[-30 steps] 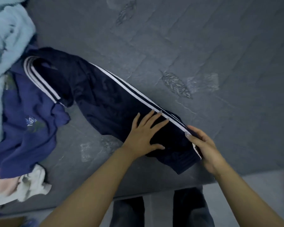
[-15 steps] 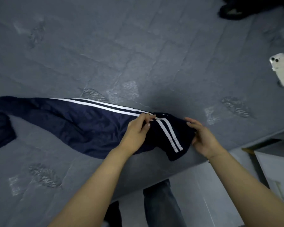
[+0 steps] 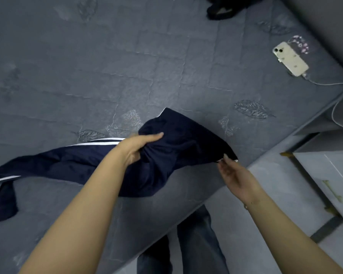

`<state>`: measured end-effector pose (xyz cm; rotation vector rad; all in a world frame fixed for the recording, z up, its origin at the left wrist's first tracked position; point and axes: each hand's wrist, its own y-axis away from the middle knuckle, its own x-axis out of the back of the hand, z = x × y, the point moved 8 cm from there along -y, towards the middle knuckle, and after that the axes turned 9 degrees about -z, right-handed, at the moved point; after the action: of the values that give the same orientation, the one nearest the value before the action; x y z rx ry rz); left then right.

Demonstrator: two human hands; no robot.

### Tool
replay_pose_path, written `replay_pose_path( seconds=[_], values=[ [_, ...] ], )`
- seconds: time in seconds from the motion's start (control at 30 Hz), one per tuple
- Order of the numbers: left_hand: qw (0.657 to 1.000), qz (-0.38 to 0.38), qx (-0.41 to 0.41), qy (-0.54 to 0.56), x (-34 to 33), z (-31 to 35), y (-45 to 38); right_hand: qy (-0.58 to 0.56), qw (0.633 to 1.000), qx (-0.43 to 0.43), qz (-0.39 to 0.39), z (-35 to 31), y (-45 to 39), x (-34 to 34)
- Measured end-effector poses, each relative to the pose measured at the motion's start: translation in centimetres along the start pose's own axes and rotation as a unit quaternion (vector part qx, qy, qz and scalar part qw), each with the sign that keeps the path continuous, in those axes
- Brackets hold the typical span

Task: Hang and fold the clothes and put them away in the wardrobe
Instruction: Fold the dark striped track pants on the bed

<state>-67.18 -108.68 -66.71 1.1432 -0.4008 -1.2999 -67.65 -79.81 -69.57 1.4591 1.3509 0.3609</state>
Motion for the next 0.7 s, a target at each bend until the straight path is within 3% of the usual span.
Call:
replay_pose_path(
  seconds=[0.07, 0.13, 0.2, 0.43, 0.57, 0.7],
  values=[
    [0.997, -0.029, 0.051, -0.051, 0.2, -1.5, 0.6, 0.107, 0.989, 0.075, 0.066, 0.2, 1.0, 1.1],
    [0.999, -0.006, 0.000, -0.050, 1.2, -1.1, 0.5, 0.188, 0.961, 0.163, 0.124, -0.5, 2.4, 1.7],
    [0.995, 0.019, -0.086, -0.037, 1.5, 0.5, 0.8, 0.226, 0.938, 0.227, 0.130, -1.1, 3.6, 1.2],
    [0.958, 0.043, -0.257, -0.119, -5.8, 7.7, 0.3, 0.100, 0.967, 0.227, 0.054, -5.2, 4.4, -0.1],
    [0.930, 0.049, -0.314, -0.186, -12.4, 13.1, -2.9, 0.036, 0.973, 0.217, 0.075, -13.3, 2.5, 1.8],
    [0.909, 0.054, -0.332, -0.247, -20.3, 18.0, -7.9, 0.073, 0.968, 0.230, 0.068, -24.1, -0.1, 4.3]
  ],
)
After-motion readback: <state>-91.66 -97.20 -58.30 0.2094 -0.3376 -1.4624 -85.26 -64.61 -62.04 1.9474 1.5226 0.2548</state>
